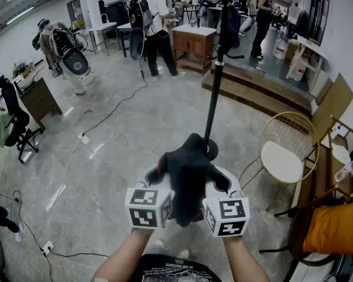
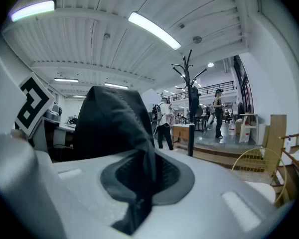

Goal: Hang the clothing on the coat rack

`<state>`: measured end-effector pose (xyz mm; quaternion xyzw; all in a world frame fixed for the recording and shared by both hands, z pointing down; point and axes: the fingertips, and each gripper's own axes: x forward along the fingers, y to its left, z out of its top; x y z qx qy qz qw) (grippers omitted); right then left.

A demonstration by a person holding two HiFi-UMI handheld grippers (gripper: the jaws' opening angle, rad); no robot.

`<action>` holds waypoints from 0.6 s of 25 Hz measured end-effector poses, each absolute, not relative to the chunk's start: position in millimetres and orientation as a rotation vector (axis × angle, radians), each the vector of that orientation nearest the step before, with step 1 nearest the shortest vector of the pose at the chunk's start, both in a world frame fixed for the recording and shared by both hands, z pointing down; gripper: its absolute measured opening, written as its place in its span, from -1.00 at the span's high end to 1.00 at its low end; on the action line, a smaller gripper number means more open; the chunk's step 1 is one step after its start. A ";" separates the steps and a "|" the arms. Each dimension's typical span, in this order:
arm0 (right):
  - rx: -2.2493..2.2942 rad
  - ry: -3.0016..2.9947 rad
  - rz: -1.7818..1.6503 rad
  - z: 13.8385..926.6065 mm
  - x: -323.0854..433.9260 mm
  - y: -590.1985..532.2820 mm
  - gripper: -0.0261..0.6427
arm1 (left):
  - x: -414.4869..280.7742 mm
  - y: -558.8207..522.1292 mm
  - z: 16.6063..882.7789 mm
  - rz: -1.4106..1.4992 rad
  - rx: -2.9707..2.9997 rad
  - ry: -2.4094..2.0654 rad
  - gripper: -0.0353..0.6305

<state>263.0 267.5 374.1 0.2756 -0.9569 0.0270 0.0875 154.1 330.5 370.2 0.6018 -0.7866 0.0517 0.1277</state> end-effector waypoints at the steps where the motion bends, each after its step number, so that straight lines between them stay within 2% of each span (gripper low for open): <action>1: 0.815 -2.849 0.080 373.6 261.9 269.5 0.86 | 152.4 333.2 369.0 0.151 1.746 -2.294 0.82; 15: 0.761 -2.840 0.107 388.3 225.0 270.9 0.85 | 112.1 335.8 380.3 0.148 1.697 -2.305 0.82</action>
